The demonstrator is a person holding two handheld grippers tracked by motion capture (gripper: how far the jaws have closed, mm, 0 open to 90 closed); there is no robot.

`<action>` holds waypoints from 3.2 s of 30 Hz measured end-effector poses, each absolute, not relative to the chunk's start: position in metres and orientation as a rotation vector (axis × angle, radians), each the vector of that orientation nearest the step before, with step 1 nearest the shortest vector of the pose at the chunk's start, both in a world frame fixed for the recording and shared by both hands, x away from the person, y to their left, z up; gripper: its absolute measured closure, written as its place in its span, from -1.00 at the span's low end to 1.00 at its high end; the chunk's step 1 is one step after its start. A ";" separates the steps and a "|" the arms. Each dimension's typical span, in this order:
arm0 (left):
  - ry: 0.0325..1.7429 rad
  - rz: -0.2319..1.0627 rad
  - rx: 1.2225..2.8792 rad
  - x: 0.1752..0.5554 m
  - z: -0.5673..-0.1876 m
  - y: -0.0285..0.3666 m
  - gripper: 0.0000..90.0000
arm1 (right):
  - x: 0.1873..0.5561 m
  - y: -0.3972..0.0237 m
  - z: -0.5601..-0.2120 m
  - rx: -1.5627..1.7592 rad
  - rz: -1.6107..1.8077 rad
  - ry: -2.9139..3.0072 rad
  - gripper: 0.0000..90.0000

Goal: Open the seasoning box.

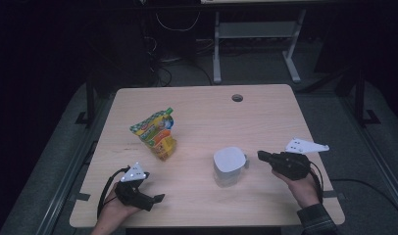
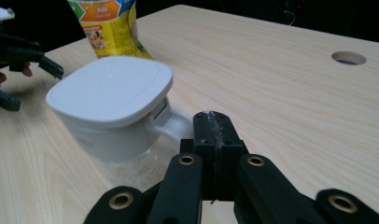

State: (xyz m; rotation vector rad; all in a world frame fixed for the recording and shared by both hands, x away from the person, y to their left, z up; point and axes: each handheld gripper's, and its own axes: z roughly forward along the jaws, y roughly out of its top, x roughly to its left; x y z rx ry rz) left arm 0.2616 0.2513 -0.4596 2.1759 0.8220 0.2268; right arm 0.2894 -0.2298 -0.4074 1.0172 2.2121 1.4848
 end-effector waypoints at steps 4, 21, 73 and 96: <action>0.820 0.229 2.178 0.262 -0.460 0.252 -1.00 | 0.296 -0.227 -0.403 0.996 1.507 2.220 0.99; 0.825 0.233 2.171 0.262 -0.460 0.253 -1.00 | 0.311 -0.194 -0.382 0.896 1.545 2.258 0.99; 0.813 0.234 2.176 0.260 -0.458 0.253 -1.00 | 0.304 -0.188 -0.391 0.878 1.504 2.341 0.99; 0.813 0.236 2.177 0.261 -0.458 0.253 -1.00 | 0.305 -0.191 -0.393 0.893 1.515 2.338 0.99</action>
